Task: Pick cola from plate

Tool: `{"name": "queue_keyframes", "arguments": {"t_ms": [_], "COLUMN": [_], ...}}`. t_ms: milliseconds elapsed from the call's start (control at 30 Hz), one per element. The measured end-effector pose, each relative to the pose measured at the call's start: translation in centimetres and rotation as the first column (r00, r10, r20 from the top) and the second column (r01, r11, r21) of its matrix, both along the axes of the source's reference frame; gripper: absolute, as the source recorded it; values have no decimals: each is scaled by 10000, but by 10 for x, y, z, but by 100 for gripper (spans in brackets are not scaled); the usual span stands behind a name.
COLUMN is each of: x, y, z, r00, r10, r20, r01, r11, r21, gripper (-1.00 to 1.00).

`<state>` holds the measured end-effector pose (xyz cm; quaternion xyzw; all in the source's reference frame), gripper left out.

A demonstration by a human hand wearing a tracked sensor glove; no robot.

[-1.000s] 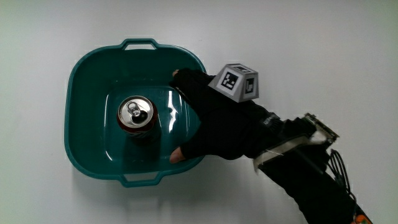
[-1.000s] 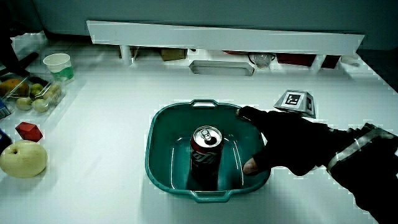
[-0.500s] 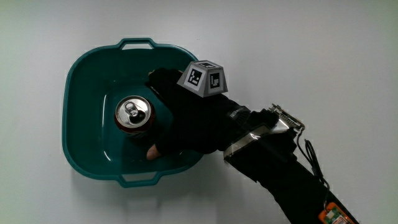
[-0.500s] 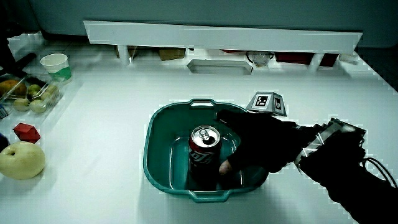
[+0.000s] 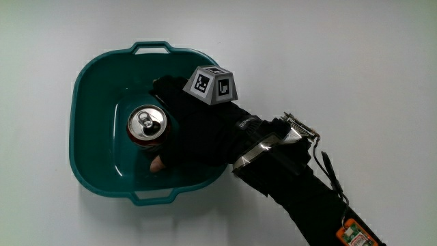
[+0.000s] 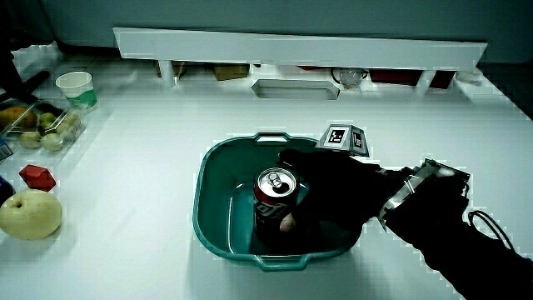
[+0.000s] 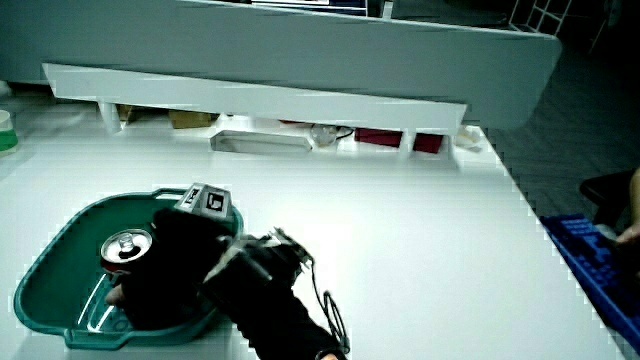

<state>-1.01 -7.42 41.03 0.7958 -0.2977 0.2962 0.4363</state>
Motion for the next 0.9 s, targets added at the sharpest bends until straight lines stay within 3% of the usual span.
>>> {"name": "queue_keyframes", "arguments": {"t_ms": [333, 633, 767, 900], "x": [4, 4, 5, 10], "y": [-2, 1, 1, -1], "z": [-2, -8, -9, -17], "r00": [9944, 9925, 9899, 9851], "r10": [600, 701, 716, 879], "r20": [872, 997, 1223, 1480], "r01": [-616, -799, -840, -1050], "r11": [9980, 9920, 9914, 9882], "r21": [150, 976, 999, 1119], "gripper": [48, 84, 100, 100]}}
